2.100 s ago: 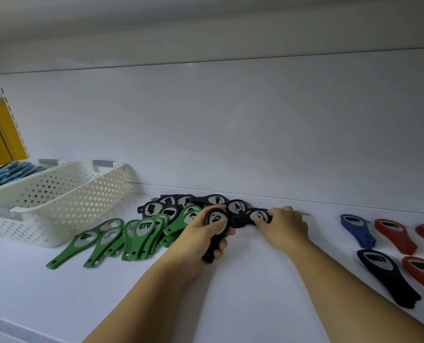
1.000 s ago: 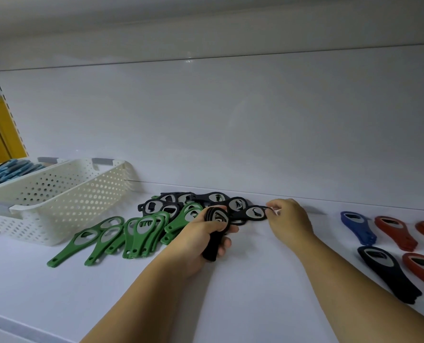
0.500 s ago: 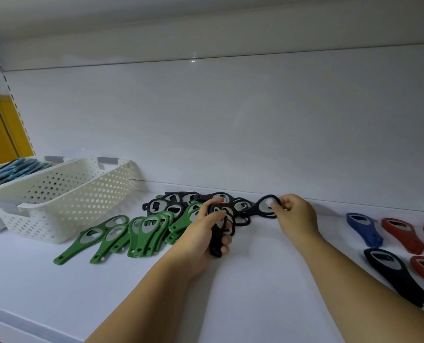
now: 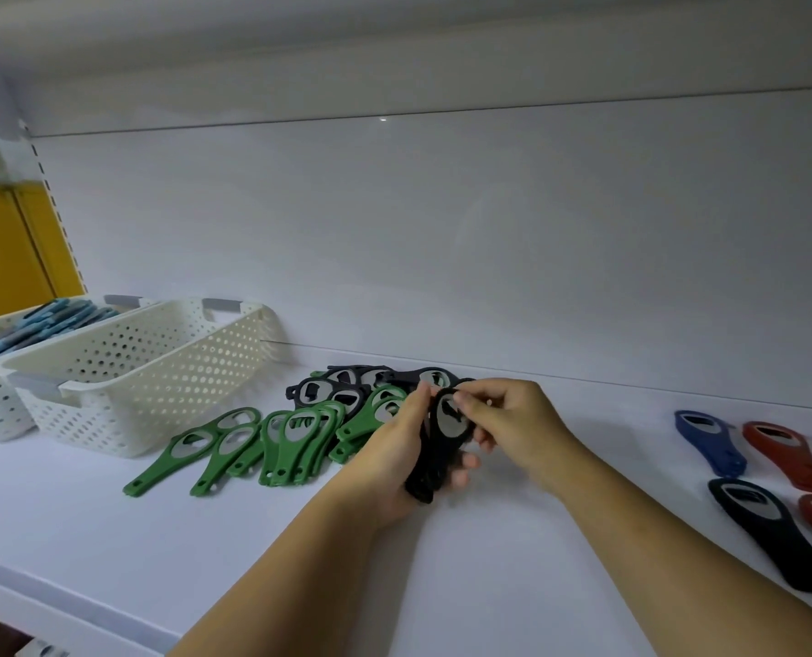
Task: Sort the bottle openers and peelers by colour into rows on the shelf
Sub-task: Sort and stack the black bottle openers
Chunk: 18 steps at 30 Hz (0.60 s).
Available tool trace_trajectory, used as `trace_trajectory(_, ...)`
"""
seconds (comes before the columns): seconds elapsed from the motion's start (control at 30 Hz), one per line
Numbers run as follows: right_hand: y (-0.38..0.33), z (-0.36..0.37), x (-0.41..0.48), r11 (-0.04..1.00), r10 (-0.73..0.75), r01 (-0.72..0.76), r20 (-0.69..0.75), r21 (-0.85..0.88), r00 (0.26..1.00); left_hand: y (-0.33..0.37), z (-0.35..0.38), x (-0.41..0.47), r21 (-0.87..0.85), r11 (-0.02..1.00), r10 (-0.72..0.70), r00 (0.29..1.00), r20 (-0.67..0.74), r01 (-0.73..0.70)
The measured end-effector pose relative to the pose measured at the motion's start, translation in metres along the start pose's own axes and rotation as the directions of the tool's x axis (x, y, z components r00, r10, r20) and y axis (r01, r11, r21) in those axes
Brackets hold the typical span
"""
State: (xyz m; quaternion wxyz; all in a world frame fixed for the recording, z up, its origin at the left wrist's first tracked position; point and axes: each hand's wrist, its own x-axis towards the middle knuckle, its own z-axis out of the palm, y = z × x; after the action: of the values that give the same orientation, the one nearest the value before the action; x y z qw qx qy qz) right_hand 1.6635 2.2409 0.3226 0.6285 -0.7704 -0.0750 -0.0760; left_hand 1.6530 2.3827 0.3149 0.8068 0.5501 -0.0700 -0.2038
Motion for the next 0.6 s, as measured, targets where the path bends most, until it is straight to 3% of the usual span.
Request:
trace_trajectory(0.2,0.013,0.006,0.000,0.968,-0.114,0.079,-0.139,-0.237,0.984,-0.002,0.000,0.000,0.003,1.000,0.015,0.999,0.039,-0.015)
trace_trajectory(0.37,0.013,0.001,-0.001,0.963,-0.117,0.054,-0.230,-0.263,0.966,0.000,0.007,0.000,-0.104,0.992,0.069,0.997,-0.041,-0.073)
trace_trajectory(0.47,0.011,-0.001,-0.004,0.978,0.006,-0.017,-0.052,-0.208,0.999,0.002,0.006,0.003,-0.100,0.977,0.173,0.974,-0.146,-0.189)
trace_trajectory(0.6,-0.001,-0.001,-0.009,0.982,0.147,-0.118,0.205,-0.147,0.968,-0.001,0.003,0.001,0.069,0.954,0.300,0.932,-0.204,-0.292)
